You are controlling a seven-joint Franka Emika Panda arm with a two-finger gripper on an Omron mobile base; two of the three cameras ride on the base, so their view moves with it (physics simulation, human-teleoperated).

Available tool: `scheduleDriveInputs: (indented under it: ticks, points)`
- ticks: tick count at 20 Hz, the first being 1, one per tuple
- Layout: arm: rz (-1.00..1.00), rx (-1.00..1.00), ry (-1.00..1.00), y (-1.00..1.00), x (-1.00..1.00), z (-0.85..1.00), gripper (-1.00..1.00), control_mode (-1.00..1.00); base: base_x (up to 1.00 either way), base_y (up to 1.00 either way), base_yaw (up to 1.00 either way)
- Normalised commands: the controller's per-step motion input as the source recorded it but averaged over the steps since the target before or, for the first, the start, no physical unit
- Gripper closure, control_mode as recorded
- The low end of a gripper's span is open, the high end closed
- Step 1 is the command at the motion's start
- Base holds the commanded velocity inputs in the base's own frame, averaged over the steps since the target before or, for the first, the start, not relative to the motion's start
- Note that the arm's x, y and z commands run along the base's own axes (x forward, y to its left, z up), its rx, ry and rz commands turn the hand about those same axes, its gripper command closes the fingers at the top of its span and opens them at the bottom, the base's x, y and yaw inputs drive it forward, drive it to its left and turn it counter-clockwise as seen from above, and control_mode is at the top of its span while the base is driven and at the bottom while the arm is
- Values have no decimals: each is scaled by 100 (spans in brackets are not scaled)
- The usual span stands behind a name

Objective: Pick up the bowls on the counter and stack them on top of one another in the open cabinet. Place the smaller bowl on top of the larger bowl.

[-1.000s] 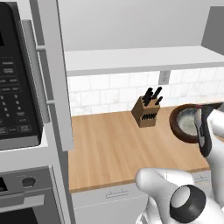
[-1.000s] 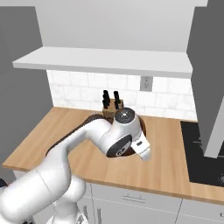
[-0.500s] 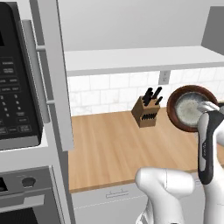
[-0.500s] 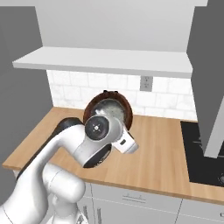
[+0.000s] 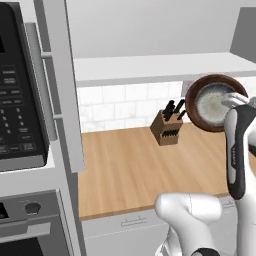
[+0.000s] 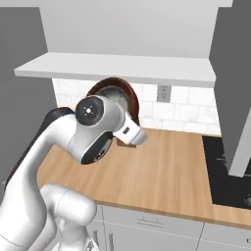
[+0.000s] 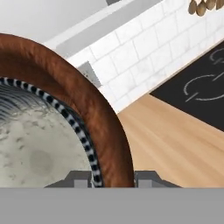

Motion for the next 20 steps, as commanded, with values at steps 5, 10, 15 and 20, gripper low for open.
scheduleDriveInputs:
  ticks: [5,10,15,20]
  points:
    - [0,17,28,-2,18,96,100,-100,0,0,0]
    - [0,31,-7,-8,9,11,100,-100,0,0,0]
    - [-4,27,-7,-2,25,22,100,-100,0,0,0]
    - [-8,7,-5,7,86,9,100,-100,0,0,0]
